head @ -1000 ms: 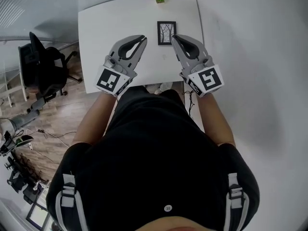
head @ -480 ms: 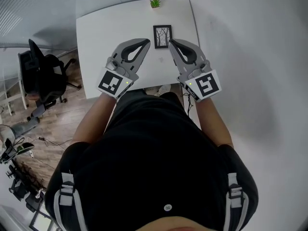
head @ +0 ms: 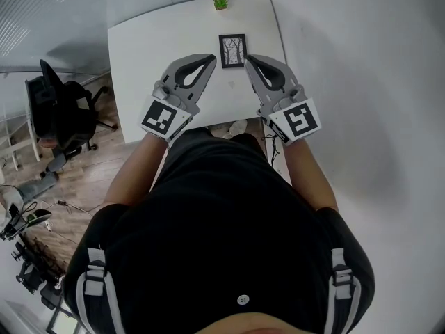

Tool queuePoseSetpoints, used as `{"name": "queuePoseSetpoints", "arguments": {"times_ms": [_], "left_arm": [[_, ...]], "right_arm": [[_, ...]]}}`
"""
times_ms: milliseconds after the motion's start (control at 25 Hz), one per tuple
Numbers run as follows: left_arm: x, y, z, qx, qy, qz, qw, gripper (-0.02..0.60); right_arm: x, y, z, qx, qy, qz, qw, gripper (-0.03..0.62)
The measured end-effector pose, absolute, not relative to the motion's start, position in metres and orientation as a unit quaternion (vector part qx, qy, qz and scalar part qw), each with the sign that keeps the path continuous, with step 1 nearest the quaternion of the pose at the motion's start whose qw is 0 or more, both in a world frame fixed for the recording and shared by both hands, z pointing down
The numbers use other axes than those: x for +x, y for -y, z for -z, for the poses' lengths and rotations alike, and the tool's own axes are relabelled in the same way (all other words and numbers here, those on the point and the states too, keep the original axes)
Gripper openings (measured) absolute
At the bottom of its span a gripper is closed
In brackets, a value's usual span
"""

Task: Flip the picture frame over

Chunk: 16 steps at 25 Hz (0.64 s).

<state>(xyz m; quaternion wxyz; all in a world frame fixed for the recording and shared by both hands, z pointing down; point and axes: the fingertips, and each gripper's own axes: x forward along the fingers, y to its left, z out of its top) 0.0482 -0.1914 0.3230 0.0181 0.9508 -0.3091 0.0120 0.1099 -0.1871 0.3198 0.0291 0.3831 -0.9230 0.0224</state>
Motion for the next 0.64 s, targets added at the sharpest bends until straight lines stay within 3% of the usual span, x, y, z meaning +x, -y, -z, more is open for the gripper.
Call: {"name": "queuePoseSetpoints", "arguments": {"times_ms": [640], "left_arm": [[0.0556, 0.1878, -0.328, 0.951, 0.308, -0.02, 0.025, 0.008]], "right_arm": [[0.1178, 0.1849, -0.324, 0.384, 0.923, -0.028, 0.03, 0.009]]}}
